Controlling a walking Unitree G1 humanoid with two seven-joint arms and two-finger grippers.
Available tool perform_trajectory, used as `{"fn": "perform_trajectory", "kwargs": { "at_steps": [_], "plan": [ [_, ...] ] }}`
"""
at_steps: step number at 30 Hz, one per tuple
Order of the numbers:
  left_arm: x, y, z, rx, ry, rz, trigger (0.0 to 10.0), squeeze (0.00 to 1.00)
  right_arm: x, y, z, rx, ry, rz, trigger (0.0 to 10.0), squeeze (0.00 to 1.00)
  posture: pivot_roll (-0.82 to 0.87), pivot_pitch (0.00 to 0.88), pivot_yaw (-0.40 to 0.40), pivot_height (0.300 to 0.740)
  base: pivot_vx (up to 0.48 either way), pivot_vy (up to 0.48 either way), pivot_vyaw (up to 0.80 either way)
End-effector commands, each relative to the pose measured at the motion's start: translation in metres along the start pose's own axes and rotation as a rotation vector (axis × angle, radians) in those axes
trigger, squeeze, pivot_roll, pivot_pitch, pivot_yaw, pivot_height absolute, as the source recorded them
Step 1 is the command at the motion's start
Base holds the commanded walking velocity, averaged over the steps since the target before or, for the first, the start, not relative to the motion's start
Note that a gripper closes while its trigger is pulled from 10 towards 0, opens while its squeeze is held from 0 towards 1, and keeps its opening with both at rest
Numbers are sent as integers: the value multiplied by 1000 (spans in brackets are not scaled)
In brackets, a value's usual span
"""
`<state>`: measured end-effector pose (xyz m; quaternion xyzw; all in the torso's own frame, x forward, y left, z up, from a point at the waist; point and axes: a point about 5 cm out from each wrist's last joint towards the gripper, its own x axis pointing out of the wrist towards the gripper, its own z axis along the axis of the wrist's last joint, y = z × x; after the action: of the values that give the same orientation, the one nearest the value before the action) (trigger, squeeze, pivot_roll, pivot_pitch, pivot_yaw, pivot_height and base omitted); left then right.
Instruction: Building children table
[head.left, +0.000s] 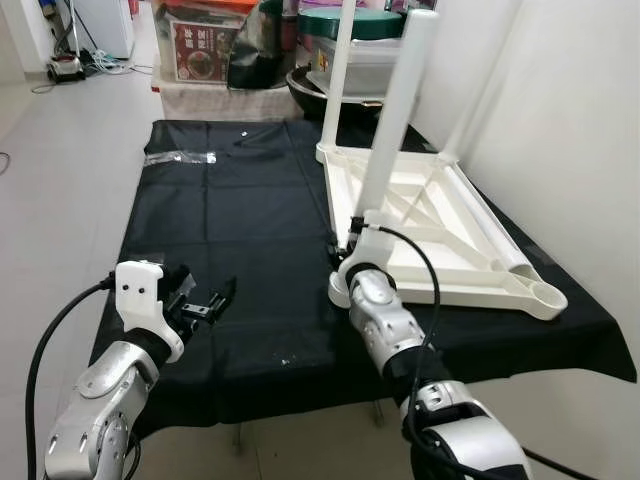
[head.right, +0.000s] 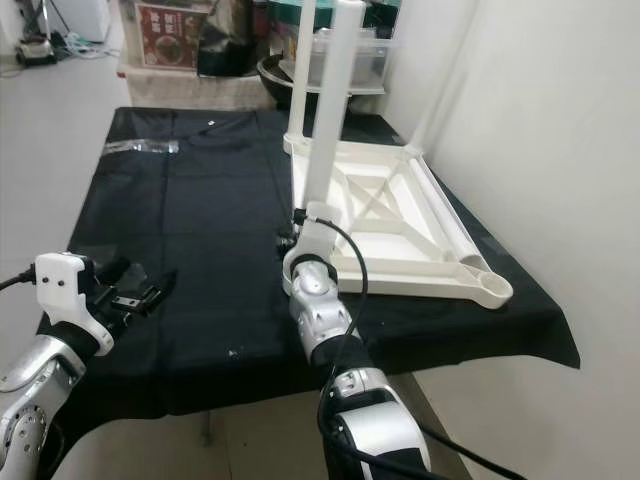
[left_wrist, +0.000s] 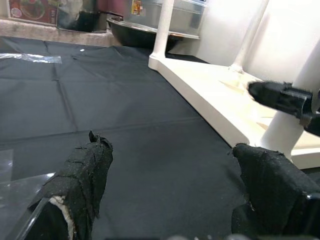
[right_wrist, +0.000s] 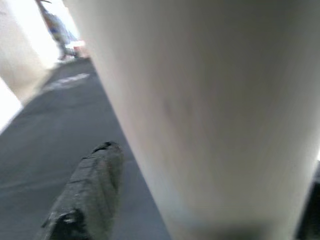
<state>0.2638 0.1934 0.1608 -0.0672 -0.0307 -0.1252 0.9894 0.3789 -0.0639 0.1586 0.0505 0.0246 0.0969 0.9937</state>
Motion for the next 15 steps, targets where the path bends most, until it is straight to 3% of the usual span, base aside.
{"fn": "perform_trajectory", "kwargs": {
  "at_steps": [1,2,5,7,10,11,12,13,15],
  "plan": [
    [2,0,-1,-6,6,-15,10000,0,2,16,18,-12,-70,154,10000,0,143,0,-133,740,0,0,0],
    [2,-1,-1,-7,6,-19,10000,0,-1,28,24,-35,-106,324,10000,0,143,0,-133,740,0,0,0],
    [2,-1,-1,-7,6,-19,10000,0,-1,28,24,-35,-106,324,10000,0,143,0,-133,740,0,0,0],
    [2,-2,-2,-7,6,-23,10000,0,-13,50,24,-129,-149,637,10000,0,157,0,-144,740,0,0,0],
    [2,-2,-2,-7,6,-23,10000,0,-13,50,24,-129,-149,637,10000,0,157,0,-144,740,0,0,0],
    [2,-3,-2,-7,5,-22,10000,0,-16,58,17,-169,-138,719,0,0,157,0,-144,740,0,0,0],
    [2,-3,-2,-7,5,-22,10000,0,-16,58,17,-169,-138,719,0,0,157,0,-144,740,0,0,0],
    [2,-4,-2,-7,4,-20,10000,0,-11,62,3,-227,-62,647,0,0,175,0,-159,740,0,0,0],
    [2,-4,-2,-7,4,-20,10000,0,-11,62,3,-227,-62,647,0,0,175,0,-159,740,0,0,0]
  ]
}}
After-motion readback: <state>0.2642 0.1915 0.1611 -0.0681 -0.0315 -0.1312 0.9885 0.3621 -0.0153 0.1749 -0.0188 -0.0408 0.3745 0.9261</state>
